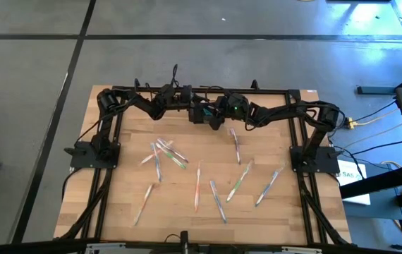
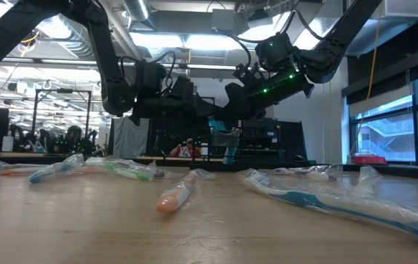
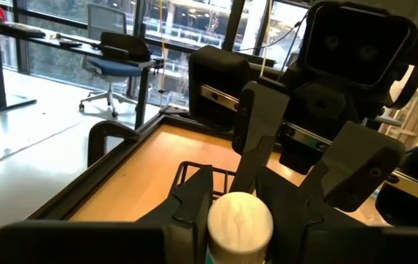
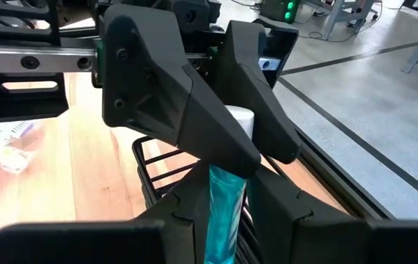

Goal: Pick & Place toothbrushing station
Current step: Put the mouthwash into the middle section of the wire organizer

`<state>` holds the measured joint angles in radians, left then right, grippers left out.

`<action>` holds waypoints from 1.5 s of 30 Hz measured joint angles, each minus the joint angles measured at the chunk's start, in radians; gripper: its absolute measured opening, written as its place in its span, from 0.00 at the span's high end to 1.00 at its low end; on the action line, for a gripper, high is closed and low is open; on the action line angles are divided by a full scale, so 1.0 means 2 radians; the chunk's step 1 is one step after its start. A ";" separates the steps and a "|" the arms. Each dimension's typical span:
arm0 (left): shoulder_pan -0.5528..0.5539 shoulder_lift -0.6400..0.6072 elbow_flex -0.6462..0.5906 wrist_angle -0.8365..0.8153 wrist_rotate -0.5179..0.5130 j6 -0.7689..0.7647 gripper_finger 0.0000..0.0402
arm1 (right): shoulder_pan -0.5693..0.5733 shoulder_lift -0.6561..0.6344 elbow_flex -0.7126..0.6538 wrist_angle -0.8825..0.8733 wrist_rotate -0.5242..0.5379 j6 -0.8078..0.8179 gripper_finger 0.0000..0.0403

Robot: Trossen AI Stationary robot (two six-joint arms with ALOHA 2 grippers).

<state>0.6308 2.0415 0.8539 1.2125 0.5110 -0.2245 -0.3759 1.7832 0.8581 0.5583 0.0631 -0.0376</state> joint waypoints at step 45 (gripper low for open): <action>0.000 -0.072 0.000 -0.144 0.030 0.190 0.78 | 0.000 -0.069 0.000 -0.063 0.014 -0.015 0.37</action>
<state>0.6308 1.8974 0.8539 0.9238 0.5711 0.1561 -0.3762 1.6455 0.8574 0.4324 0.0902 -0.0681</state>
